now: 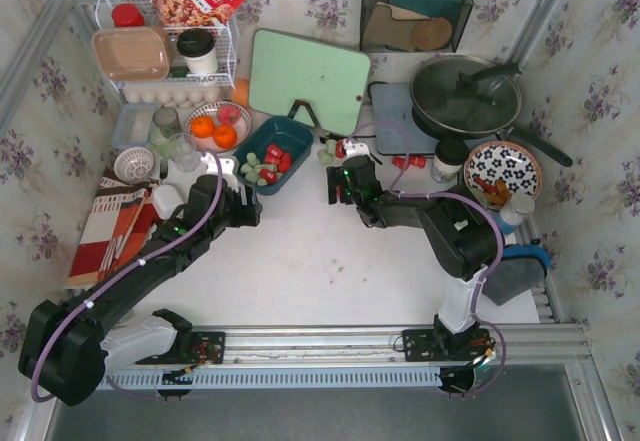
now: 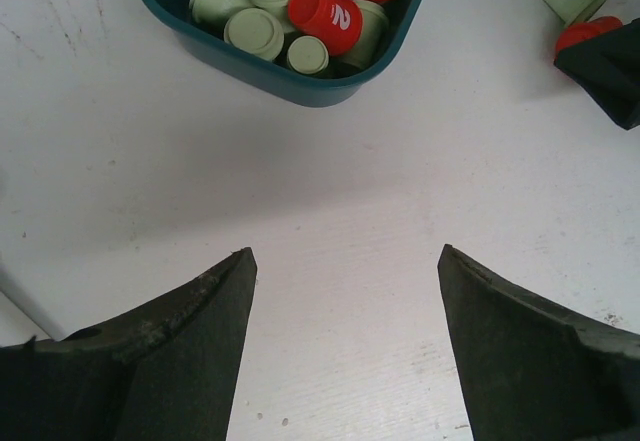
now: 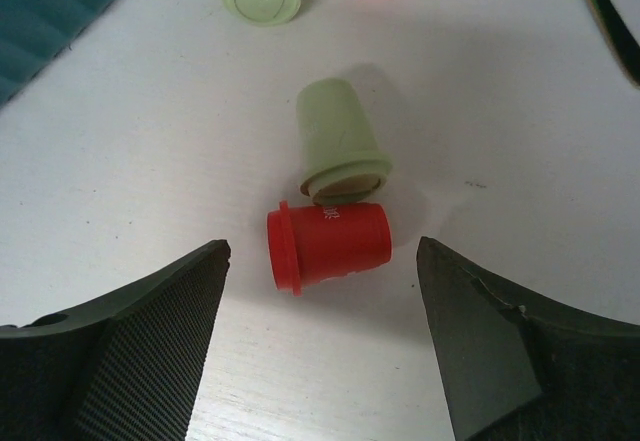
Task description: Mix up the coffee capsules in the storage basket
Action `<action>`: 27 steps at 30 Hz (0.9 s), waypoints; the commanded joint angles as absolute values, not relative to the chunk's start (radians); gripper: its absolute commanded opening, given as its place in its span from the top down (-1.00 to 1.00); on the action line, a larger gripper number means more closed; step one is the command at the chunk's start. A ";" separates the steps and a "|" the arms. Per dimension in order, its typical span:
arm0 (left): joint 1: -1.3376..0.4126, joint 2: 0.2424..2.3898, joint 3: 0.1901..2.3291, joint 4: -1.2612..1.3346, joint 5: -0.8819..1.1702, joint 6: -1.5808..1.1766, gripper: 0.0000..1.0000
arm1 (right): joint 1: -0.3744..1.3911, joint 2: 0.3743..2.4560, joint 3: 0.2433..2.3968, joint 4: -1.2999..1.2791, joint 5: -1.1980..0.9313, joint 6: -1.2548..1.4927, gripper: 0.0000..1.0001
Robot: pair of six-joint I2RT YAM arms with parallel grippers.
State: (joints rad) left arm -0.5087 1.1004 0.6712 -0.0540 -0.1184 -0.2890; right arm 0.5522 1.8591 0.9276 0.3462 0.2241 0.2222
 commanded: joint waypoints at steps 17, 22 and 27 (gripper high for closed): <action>-0.508 1.099 0.669 -0.041 -0.105 -0.294 -0.52 | 0.552 1.899 0.930 0.430 0.188 0.250 -0.34; -0.507 1.099 0.670 -0.041 -0.104 -0.294 -0.52 | 0.552 1.895 0.930 0.420 0.191 0.245 -0.14; -0.507 1.096 0.669 -0.043 -0.104 -0.296 -0.53 | 0.552 1.875 0.936 0.404 0.177 0.245 0.09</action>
State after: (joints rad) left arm -0.5079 1.0996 0.6712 -0.0536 -0.1081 -0.2897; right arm 0.5514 1.8942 0.9295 0.3889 0.1844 0.2481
